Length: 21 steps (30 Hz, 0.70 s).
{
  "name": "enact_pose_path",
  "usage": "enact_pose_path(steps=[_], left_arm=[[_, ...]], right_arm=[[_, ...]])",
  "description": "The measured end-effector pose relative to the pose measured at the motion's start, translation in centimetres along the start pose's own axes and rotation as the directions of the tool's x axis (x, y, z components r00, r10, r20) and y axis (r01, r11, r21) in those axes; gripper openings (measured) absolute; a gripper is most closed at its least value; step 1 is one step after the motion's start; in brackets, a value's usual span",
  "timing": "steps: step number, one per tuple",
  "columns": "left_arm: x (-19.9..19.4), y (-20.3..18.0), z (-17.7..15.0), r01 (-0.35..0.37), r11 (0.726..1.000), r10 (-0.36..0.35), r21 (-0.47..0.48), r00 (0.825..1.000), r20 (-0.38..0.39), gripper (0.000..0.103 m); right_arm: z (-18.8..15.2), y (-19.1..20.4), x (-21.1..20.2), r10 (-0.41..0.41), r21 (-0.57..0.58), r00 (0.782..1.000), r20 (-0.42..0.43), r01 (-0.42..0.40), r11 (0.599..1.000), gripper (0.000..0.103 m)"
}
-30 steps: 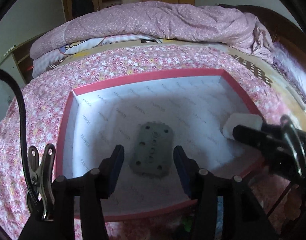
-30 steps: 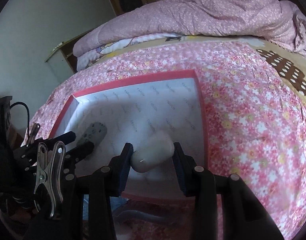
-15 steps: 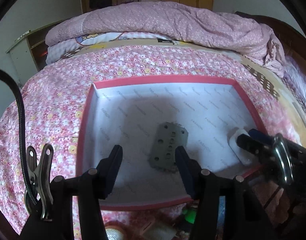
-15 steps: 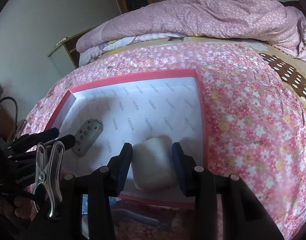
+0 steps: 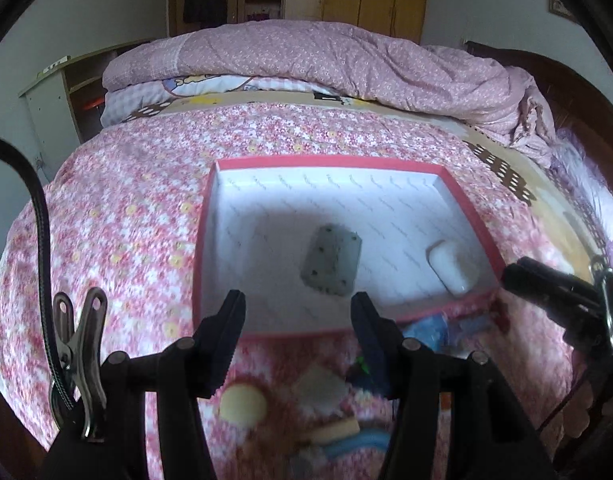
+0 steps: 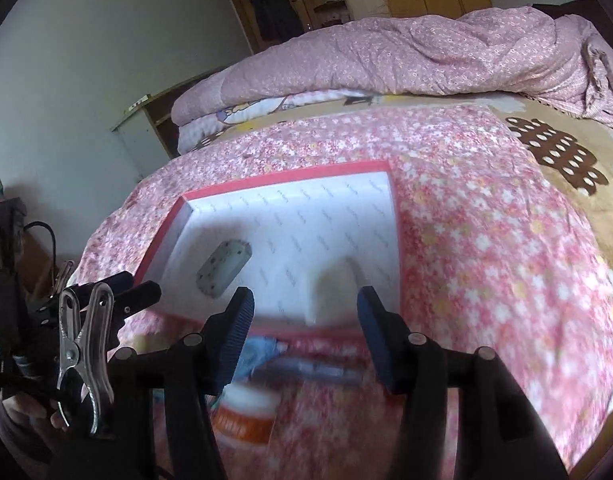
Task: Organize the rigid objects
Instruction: 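Lower the white oval case into the tray and open the right tool, then grasp the tan round disc with the left tool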
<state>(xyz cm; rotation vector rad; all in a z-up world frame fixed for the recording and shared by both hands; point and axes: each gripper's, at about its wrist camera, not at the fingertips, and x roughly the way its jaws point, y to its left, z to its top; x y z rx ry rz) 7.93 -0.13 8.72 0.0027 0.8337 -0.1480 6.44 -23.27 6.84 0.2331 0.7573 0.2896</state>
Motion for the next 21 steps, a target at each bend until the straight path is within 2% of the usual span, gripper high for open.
enact_pose_path(steps=[4, 9, 21], left_arm=[[-1.4, 0.4, -1.3, 0.008, 1.000, -0.008, -0.009, 1.000, 0.002, 0.058], [-3.0, 1.0, -3.4, 0.018, 1.000, -0.018, -0.018, 1.000, -0.002, 0.058], [-4.5, 2.8, -8.8, -0.005, 0.999, 0.003, -0.041, 0.999, -0.042, 0.058]], right_arm=[[-1.6, 0.6, -1.5, -0.046, 0.009, 0.998, -0.037, 0.047, 0.999, 0.055], [-4.1, 1.6, -2.8, -0.019, 0.016, 0.997, -0.077, 0.020, 1.000, 0.055], [-8.7, 2.3, -3.7, -0.029, -0.022, 0.991, -0.131, 0.027, 0.999, 0.055]])
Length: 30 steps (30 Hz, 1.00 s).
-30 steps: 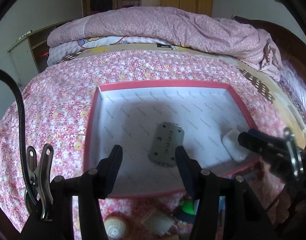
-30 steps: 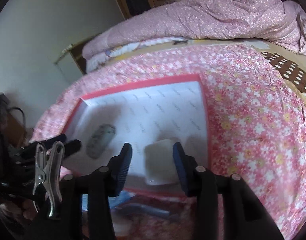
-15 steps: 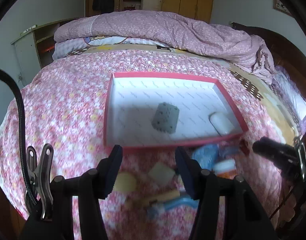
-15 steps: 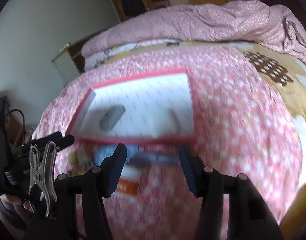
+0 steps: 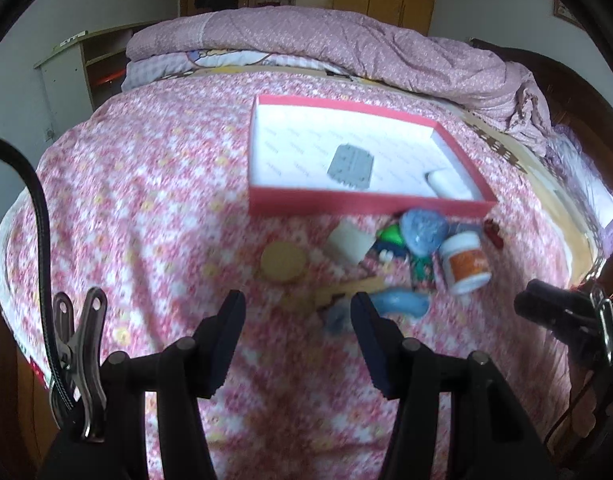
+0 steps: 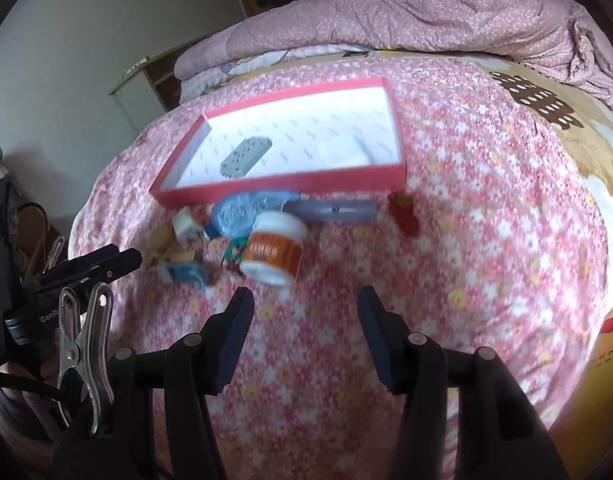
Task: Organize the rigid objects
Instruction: 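Grasp the tan round disc with the left tool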
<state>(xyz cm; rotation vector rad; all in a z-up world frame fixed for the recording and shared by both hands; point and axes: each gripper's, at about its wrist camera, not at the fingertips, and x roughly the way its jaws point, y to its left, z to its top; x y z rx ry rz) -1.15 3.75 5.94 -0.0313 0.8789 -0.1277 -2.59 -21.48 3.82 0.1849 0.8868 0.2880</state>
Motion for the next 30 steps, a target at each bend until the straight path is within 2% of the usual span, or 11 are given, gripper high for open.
enact_pose_path(steps=[6, 16, 21, 26, 30], left_arm=[[0.2, 0.9, -1.1, -0.003, 1.000, 0.002, -0.020, 1.000, -0.012, 0.058], [1.4, 0.8, -0.7, -0.005, 1.000, 0.004, -0.025, 1.000, -0.009, 0.058], [2.3, 0.3, 1.3, -0.048, 0.998, 0.047, 0.027, 0.998, 0.043, 0.057], [3.8, -0.3, 1.9, -0.043, 0.997, 0.041, 0.061, 0.998, 0.041, 0.056], [5.4, -0.2, 1.9, -0.046, 0.998, 0.046, 0.040, 0.999, 0.016, 0.048]], right_arm=[[-1.3, 0.9, 0.4, -0.017, -0.040, 1.000, -0.019, 0.017, 0.999, 0.055], [-2.9, 0.4, 2.4, 0.002, -0.011, 0.996, -0.084, -0.003, 1.000, 0.056], [-3.4, 1.0, 2.3, 0.005, -0.031, 0.998, -0.055, -0.007, 1.000, 0.064], [-4.2, 1.9, 2.5, -0.004, -0.091, 1.000, -0.025, 0.002, 0.996, 0.074], [-4.9, 3.1, 2.8, -0.024, -0.144, 1.000, 0.002, 0.024, 0.989, 0.080]])
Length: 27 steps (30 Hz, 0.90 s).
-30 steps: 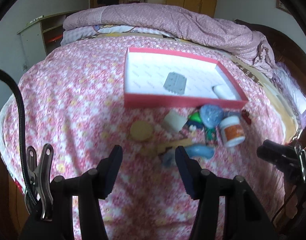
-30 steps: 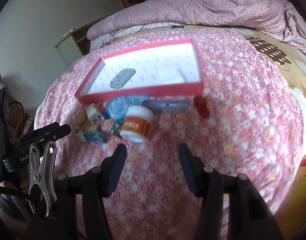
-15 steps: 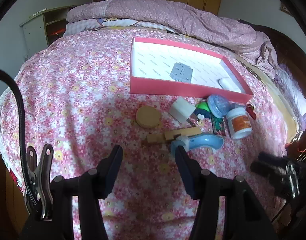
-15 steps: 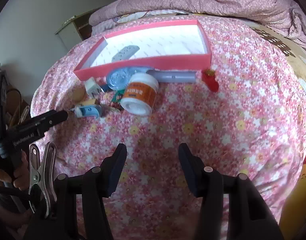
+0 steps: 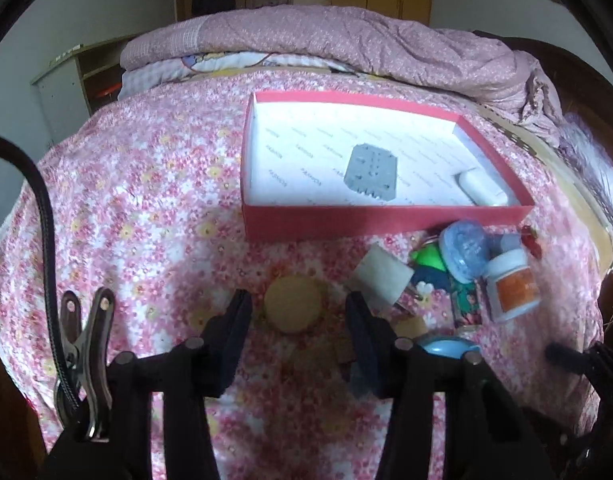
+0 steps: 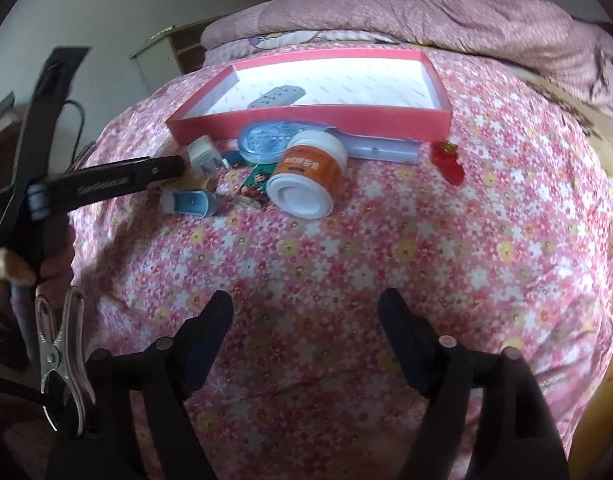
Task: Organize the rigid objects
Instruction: 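Grasp the tan round disc with the left tool, then grasp the orange-labelled white jar with the right tool while the left tool holds the disc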
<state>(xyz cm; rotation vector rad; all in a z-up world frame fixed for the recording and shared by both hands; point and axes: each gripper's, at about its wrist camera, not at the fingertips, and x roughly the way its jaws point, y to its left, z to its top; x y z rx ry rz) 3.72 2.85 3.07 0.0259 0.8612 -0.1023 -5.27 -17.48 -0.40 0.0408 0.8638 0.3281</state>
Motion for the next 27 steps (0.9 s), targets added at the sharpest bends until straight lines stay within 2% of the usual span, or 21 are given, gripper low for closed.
enact_pose_path(steps=[6, 14, 18, 23, 27], left_arm=[[0.7, 0.6, -0.3, -0.011, 1.000, 0.011, -0.022, 1.000, 0.024, 0.033], [-0.4, 1.3, -1.0, 0.044, 0.998, -0.042, -0.055, 0.999, 0.032, 0.033], [-1.6, 1.7, -1.2, 0.068, 0.995, -0.065, -0.078, 0.997, 0.043, 0.033], [-2.9, 1.7, -1.3, 0.087, 0.993, -0.083, -0.075, 0.995, 0.057, 0.033], [-3.6, 1.4, -1.6, 0.096, 0.993, -0.092, -0.063, 0.993, 0.069, 0.033]], right_arm=[[-0.6, 1.1, 0.4, -0.043, -0.072, 0.999, 0.024, 0.045, 0.996, 0.086], [-0.7, 0.8, 0.2, -0.033, -0.051, 0.999, 0.033, 0.034, 0.998, 0.085], [0.0, 0.0, -0.1, -0.015, 0.003, 1.000, 0.027, 0.015, 1.000, 0.075], [2.5, -2.3, 0.0, 0.114, 0.189, 0.993, 0.013, -0.114, 0.975, 0.070], [4.8, -2.6, 0.0, 0.101, 0.205, 0.994, 0.042, -0.107, 0.973, 0.069]])
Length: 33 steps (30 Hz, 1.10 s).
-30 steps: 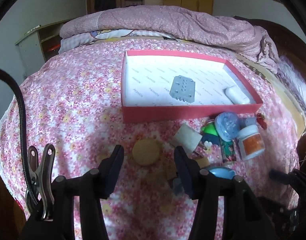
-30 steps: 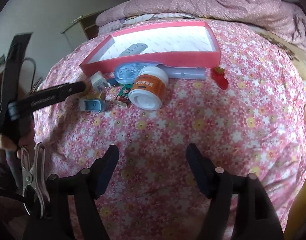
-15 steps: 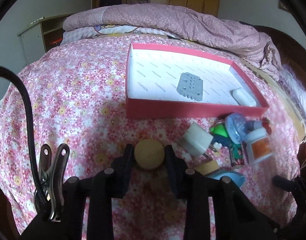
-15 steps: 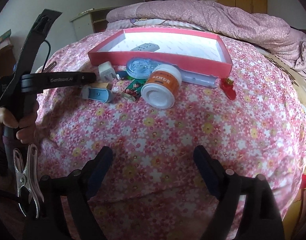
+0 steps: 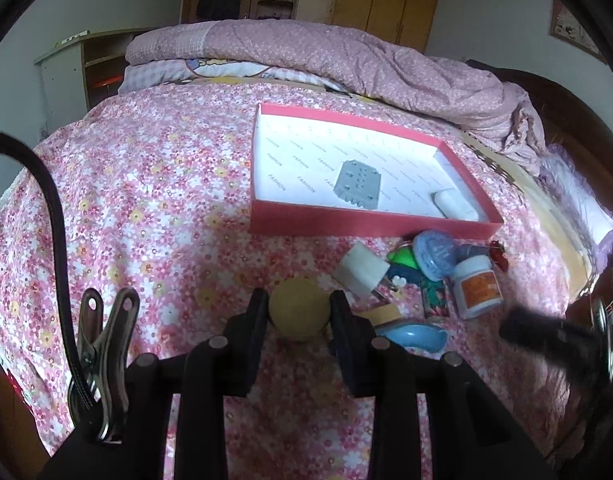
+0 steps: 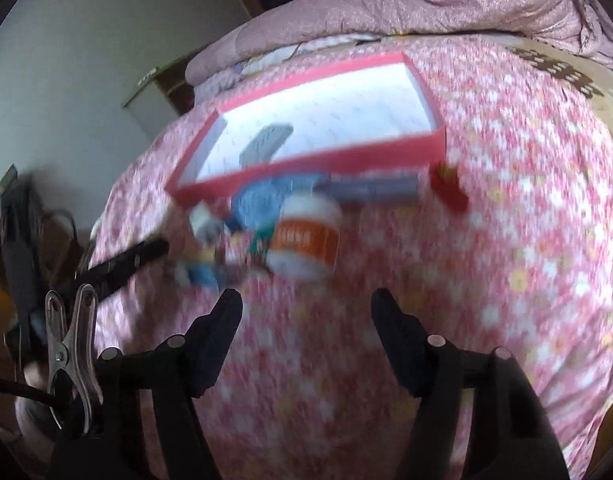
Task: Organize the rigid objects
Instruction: 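Grasp the orange-labelled white jar with the right tool while the left tool holds the disc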
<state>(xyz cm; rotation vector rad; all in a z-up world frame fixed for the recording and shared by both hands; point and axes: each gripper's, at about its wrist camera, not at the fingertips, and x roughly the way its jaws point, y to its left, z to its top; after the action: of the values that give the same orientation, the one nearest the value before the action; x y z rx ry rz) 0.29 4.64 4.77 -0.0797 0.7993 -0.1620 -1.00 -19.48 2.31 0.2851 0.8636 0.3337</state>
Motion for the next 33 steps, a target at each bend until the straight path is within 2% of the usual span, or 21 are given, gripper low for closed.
enact_pose_path(steps=[7, 14, 18, 26, 33], left_arm=[[-0.1, 0.4, -0.1, -0.023, 1.000, 0.022, -0.013, 1.000, -0.014, 0.033], [0.1, 0.2, 0.0, -0.014, 1.000, 0.014, -0.018, 1.000, -0.027, 0.033], [0.1, -0.5, 0.1, -0.003, 1.000, 0.003, -0.004, 1.000, -0.030, 0.033], [-0.1, -1.5, 1.5, 0.025, 1.000, -0.024, 0.018, 1.000, -0.014, 0.033], [-0.4, -3.2, 3.6, 0.046, 0.997, -0.046, 0.064, 0.999, -0.001, 0.033]], right_arm=[[2.3, 0.5, 1.8, 0.017, 0.020, 1.000, -0.015, -0.017, 1.000, 0.068], [2.5, -0.5, 3.7, 0.009, 0.031, 0.998, -0.066, -0.007, 0.999, 0.049], [2.3, -0.8, 4.0, 0.029, 0.027, 0.998, -0.063, -0.028, 0.999, 0.043], [1.5, -0.9, 2.5, 0.054, 0.011, 0.998, -0.036, -0.053, 0.999, 0.043], [2.4, -1.0, 0.3, 0.057, -0.004, 0.998, 0.021, -0.057, 0.998, 0.043]])
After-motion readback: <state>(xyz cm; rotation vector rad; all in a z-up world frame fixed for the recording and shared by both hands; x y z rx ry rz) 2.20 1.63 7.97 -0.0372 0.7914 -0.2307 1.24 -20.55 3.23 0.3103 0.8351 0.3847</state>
